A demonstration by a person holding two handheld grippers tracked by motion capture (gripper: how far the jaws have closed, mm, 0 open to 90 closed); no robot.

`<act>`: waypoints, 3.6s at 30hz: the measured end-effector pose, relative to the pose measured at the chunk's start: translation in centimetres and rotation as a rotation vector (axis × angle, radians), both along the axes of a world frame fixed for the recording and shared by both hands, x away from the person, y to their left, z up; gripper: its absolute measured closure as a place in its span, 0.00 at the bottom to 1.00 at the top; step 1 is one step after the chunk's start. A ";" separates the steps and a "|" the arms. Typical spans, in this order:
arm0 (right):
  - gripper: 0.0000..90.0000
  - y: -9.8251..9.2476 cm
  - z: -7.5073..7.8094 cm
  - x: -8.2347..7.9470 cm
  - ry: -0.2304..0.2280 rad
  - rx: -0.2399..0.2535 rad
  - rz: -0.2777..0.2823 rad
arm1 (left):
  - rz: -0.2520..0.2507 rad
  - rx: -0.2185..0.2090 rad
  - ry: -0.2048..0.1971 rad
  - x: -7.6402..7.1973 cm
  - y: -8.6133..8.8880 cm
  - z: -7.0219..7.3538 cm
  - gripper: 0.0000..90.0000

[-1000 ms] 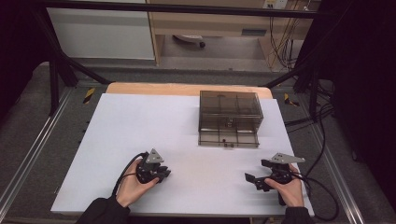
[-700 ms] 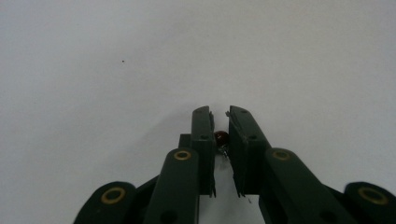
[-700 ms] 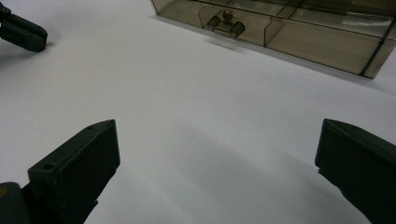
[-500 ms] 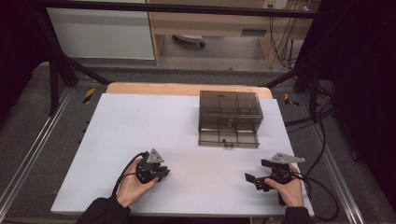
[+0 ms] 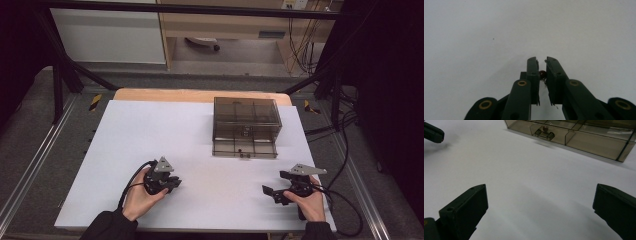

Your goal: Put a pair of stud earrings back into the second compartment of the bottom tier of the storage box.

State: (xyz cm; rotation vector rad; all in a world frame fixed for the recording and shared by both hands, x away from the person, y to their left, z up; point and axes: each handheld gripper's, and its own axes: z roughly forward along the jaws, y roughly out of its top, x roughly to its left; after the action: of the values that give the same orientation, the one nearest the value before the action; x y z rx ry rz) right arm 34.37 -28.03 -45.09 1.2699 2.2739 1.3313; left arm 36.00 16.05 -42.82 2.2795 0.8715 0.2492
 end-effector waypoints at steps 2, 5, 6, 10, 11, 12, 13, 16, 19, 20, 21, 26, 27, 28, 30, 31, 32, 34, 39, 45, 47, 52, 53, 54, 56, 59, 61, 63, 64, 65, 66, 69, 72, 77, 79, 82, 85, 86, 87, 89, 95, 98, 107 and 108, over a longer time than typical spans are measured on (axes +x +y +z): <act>0.01 0.0 0.0 0.0 0.000 -0.001 -0.001 | 0.000 -0.001 -0.001 0.1 -0.1 0.1 0.90; 0.01 0.0 0.0 0.0 0.001 -0.001 -0.001 | -0.004 -0.007 -0.005 0.2 -0.3 0.5 0.90; 0.01 0.0 0.0 0.0 0.001 0.000 -0.002 | -0.008 -0.010 -0.004 0.3 -0.4 0.7 0.90; 0.01 0.0 0.0 0.0 0.001 -0.001 -0.003 | -0.022 -0.012 -0.007 0.5 -1.0 1.1 0.90; 0.01 0.0 0.0 0.0 0.002 0.000 -0.003 | -0.024 -0.010 -0.007 0.5 -1.2 1.2 0.90; 0.01 0.0 0.0 0.0 0.003 0.000 -0.004 | -0.025 -0.012 -0.007 0.6 -1.4 1.2 0.90; 0.01 0.0 0.0 0.0 0.003 0.000 -0.003 | -0.029 -0.010 -0.005 0.7 -1.5 1.3 0.90; 0.01 0.0 0.0 0.0 0.001 0.000 -0.004 | -0.033 -0.015 -0.005 1.1 -2.1 1.4 0.90; 0.01 0.0 0.0 0.0 0.001 0.001 -0.004 | -0.039 -0.029 -0.003 1.5 -2.7 1.7 0.90; 0.01 0.0 0.0 0.0 0.001 0.000 -0.004 | -0.043 -0.029 0.000 1.7 -2.9 1.8 0.90; 0.01 0.0 0.0 0.0 0.001 0.000 -0.004 | -0.044 -0.031 -0.002 1.8 -3.2 1.9 0.90; 0.01 0.0 0.0 0.0 0.001 0.001 -0.004 | -0.052 -0.035 -0.003 2.5 -4.5 2.2 0.90; 0.01 0.0 0.0 0.0 0.002 0.002 -0.004 | -0.054 -0.034 -0.003 2.7 -4.7 2.3 0.90; 0.01 0.0 0.0 0.0 0.001 0.002 -0.004 | -0.054 -0.036 -0.004 2.9 -5.0 2.4 0.90; 0.01 0.0 0.0 0.0 0.000 0.001 -0.004 | -0.054 -0.042 -0.007 3.2 -5.5 2.6 0.90; 0.01 0.0 0.0 0.0 0.002 0.002 -0.004 | -0.060 -0.037 -0.008 3.3 -5.7 2.7 0.90; 0.01 0.0 0.0 0.0 0.002 0.002 -0.004 | -0.059 -0.039 -0.011 3.4 -6.0 2.7 0.90; 0.01 0.0 0.0 0.0 0.001 0.000 -0.003 | -0.066 -0.038 -0.013 3.7 -6.6 2.9 0.90; 0.01 0.0 0.0 0.0 -0.001 0.001 -0.003 | -0.077 -0.036 -0.013 4.3 -7.9 3.2 0.90; 0.01 0.0 0.0 0.0 0.001 0.001 -0.004 | -0.085 -0.040 -0.017 5.1 -9.3 3.6 0.90; 0.01 0.0 0.0 0.0 0.000 0.001 -0.003 | -0.084 -0.043 -0.018 5.4 -9.8 3.8 0.90; 0.01 -0.1 0.1 0.0 -0.001 0.003 -0.001 | -0.089 -0.038 -0.025 6.1 -10.9 4.2 0.90; 0.01 -0.1 0.1 0.0 -0.003 0.002 -0.002 | -0.093 -0.034 -0.025 6.2 -11.2 4.3 0.90; 0.01 -0.1 0.1 0.0 -0.002 0.002 -0.001 | -0.092 -0.034 -0.027 6.3 -11.4 4.3 0.90; 0.01 -0.1 0.1 0.0 -0.001 0.001 0.000 | -0.093 -0.031 -0.028 6.6 -11.9 4.4 0.90; 0.01 -0.1 0.1 0.0 -0.002 0.001 0.000 | -0.098 -0.029 -0.033 7.0 -12.6 4.6 0.90; 0.01 -0.1 0.1 0.0 -0.001 0.001 0.000 | -0.101 -0.027 -0.034 7.3 -13.1 4.8 0.90; 0.01 -0.1 0.1 0.0 -0.002 0.001 0.001 | -0.101 -0.026 -0.037 7.6 -13.6 4.9 0.90; 0.01 -0.1 0.1 0.0 -0.002 0.001 0.000 | -0.103 -0.026 -0.035 7.7 -13.8 4.9 0.90; 0.01 -0.1 0.1 0.0 -0.002 0.001 0.000 | -0.105 -0.027 -0.035 7.8 -14.1 4.9 0.90; 0.01 -0.1 0.1 0.0 0.000 0.002 0.001 | -0.106 -0.026 -0.034 7.9 -14.4 5.0 0.90; 0.01 -0.1 0.0 0.0 -0.001 0.003 0.001 | -0.106 -0.026 -0.032 8.3 -15.2 5.0 0.90; 0.01 -0.1 0.0 0.0 -0.001 0.004 0.001 | -0.110 -0.025 -0.032 8.8 -16.1 4.9 0.90; 0.01 -0.1 0.0 0.0 0.002 0.004 0.000 | -0.120 -0.027 -0.032 9.4 -17.7 4.7 0.90; 0.01 0.0 0.0 0.0 0.003 0.003 0.002 | -0.119 -0.024 -0.028 9.7 -18.2 4.4 0.90; 0.01 0.0 0.0 0.0 0.002 0.002 0.004 | -0.113 -0.024 -0.022 10.4 -19.0 4.0 0.90; 0.01 -0.1 0.0 0.0 0.005 0.004 0.004 | -0.102 -0.021 -0.021 11.0 -19.6 3.5 0.90; 0.01 -0.1 0.0 0.0 0.006 0.006 0.003 | -0.097 -0.023 -0.020 11.2 -19.8 3.3 0.90; 0.01 -0.1 0.0 0.0 0.005 0.003 0.005 | -0.094 -0.022 -0.018 11.4 -19.9 3.1 0.90; 0.01 -0.1 0.0 0.0 0.004 0.006 0.003 | -0.090 -0.013 -0.014 11.8 -20.1 2.7 0.90; 0.01 -0.2 0.0 -0.1 0.003 0.007 0.007 | -0.063 -0.005 -0.027 12.5 -20.5 1.7 0.90; 0.01 -0.1 0.0 -0.1 0.003 0.006 0.005 | -0.059 -0.007 -0.037 12.7 -20.6 1.4 0.90; 0.01 -0.2 0.0 -0.1 -0.004 0.013 0.005 | -0.057 0.001 -0.052 13.2 -21.1 0.5 0.90; 0.01 -0.2 0.1 -0.1 -0.002 0.015 0.005 | -0.059 0.000 -0.055 13.2 -21.1 0.4 0.90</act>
State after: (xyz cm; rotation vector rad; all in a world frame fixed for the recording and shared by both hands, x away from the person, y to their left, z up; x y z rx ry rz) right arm 34.28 -28.26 -45.04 1.2681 2.2719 1.3530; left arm 49.21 -5.08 -42.38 2.2830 0.7749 0.2846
